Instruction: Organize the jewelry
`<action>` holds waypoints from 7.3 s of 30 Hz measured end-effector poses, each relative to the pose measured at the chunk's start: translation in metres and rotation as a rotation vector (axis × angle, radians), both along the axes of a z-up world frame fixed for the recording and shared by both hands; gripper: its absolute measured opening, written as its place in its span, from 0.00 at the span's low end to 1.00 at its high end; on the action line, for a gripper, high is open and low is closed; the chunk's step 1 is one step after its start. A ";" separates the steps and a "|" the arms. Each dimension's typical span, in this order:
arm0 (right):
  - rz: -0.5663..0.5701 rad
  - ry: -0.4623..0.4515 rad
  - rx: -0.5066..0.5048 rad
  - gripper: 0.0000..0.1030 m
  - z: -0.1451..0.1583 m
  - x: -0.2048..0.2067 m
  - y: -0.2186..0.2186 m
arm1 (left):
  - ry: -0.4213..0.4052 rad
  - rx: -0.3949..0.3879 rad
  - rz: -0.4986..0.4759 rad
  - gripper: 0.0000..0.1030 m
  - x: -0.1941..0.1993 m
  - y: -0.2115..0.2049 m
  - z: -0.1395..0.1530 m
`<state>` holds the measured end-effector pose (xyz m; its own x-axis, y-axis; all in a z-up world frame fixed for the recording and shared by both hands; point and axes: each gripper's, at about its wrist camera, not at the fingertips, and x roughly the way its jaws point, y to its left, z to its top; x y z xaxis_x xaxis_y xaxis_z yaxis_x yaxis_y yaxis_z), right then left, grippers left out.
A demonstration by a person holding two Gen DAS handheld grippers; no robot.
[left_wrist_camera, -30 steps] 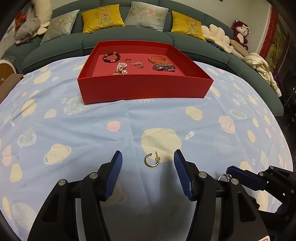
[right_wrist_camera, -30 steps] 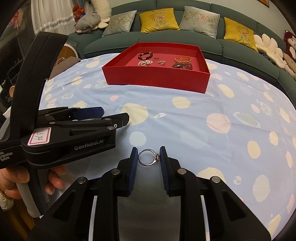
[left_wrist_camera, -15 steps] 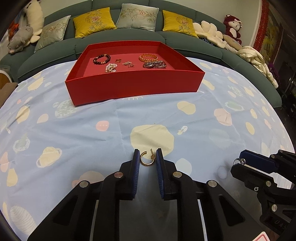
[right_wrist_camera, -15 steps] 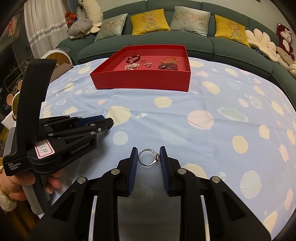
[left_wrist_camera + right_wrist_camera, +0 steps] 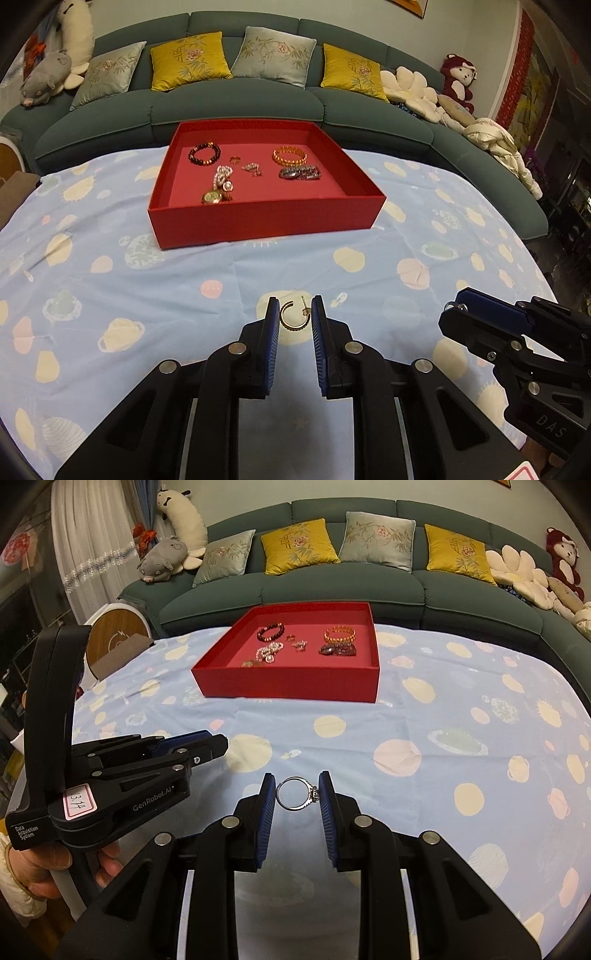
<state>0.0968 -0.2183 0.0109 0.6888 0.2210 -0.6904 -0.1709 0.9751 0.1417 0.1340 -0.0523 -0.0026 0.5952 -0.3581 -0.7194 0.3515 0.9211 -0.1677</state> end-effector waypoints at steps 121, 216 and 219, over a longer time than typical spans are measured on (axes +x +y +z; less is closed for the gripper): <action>-0.179 -0.092 -0.187 0.94 0.023 0.057 0.042 | -0.143 0.154 0.313 0.73 0.028 0.050 0.032; -0.194 -0.081 -0.178 0.94 0.015 0.054 0.043 | -0.142 0.169 0.354 0.77 0.025 0.052 0.027; -0.194 -0.081 -0.178 0.94 0.015 0.055 0.043 | -0.144 0.170 0.353 0.77 0.025 0.052 0.027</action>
<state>0.1513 -0.1757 0.0264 0.7610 -0.0401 -0.6475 0.0172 0.9990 -0.0416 0.1589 0.0001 0.0242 0.7587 0.0024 -0.6514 0.0180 0.9995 0.0246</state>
